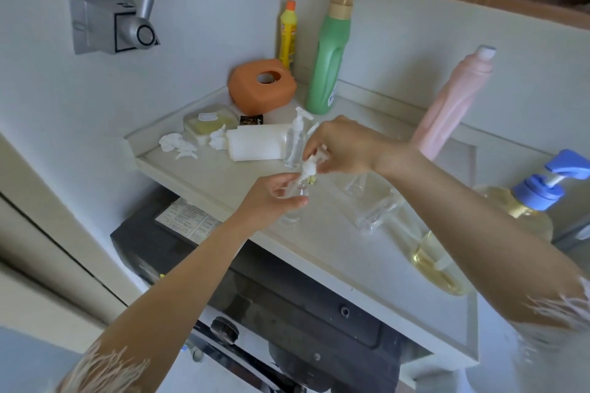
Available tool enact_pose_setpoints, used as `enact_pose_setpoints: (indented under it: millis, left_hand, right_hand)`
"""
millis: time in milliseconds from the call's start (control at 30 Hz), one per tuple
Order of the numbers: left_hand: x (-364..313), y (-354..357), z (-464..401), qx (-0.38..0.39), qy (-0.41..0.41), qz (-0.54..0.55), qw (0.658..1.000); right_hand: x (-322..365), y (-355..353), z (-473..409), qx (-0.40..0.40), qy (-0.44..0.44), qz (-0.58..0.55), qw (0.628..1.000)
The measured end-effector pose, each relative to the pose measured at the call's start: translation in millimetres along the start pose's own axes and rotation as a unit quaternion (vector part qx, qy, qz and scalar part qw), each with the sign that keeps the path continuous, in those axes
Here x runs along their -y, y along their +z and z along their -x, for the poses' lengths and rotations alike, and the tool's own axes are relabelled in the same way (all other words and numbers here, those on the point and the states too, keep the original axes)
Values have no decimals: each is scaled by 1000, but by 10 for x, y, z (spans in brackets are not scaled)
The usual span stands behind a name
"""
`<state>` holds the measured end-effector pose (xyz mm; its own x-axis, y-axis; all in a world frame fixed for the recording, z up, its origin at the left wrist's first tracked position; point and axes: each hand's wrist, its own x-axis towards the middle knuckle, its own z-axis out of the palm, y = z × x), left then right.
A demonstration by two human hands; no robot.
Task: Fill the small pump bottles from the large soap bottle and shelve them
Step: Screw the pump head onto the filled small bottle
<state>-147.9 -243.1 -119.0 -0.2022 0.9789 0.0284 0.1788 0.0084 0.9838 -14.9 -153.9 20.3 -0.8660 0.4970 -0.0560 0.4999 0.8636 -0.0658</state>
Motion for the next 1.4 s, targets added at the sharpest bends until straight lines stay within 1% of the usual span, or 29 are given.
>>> enact_pose_setpoints:
  millis: [133,200,300,367,467,500,600,733,833,867,933,1000,1067,1100,1133,1200,1233,1300,1400]
  left_hand:
    - [1,-16,-19,3,-3,-19,1000]
    - [12,-30,-26,0,-2,-21,1000]
    - [24,-48,-25,-1,3,-18,1000]
    - [31,-44,-24,3,9,-18,1000]
    - [38,-42,-48,-12,-6,-39,999]
    - [43,-44,-54,-13,-7,-38,999]
    - [59,-53,-49,-17,-1,-32,999]
    - [114,-58,-57,-19,-5,-36,999]
    - [132,-65,-64,-19,-2,-34,999]
    - [143,-65,-69,-20,-5,-37,999]
    - [162,-63,-76,-29,-14,-50,998]
    - [173,-68,-68,-36,-16,-54,998]
    - [163,-57,-46,-36,-10,-53,998]
    - [160,-52,-40,-37,-8,-53,998]
    - [161,-43,-40,-38,-11,-56,998]
    - [171,-34,-36,-49,-13,-69,996]
    - [178,-25,-37,-55,-8,-72,996]
    - [201,7,-24,-82,5,-78,994]
    - [248,75,-25,-136,25,-120,983]
  right_hand:
    - [104,118,-155,76,-17,21,997]
    - [130,172,-200,92,-10,47,995]
    - [194,218,-261,85,20,113,990]
    - [200,185,-286,88,42,118,988]
    - [209,113,-316,138,11,109,984]
    - [228,135,-327,140,6,110,984]
    - [283,209,-361,103,33,136,985]
    - [263,170,-400,120,1,120,985]
    - [307,230,-384,79,28,147,986]
    - [300,240,-391,84,33,150,985]
    - [278,213,-395,118,21,137,983]
    - [265,262,-393,105,22,116,987]
    - [300,333,-379,67,46,133,988]
    - [307,346,-389,62,46,142,987]
    - [278,342,-398,79,40,134,987]
    - [231,261,-395,125,16,90,988]
    - [200,236,-384,126,7,71,989]
    - [189,277,-345,95,3,53,994]
    - [196,421,-277,48,19,32,998]
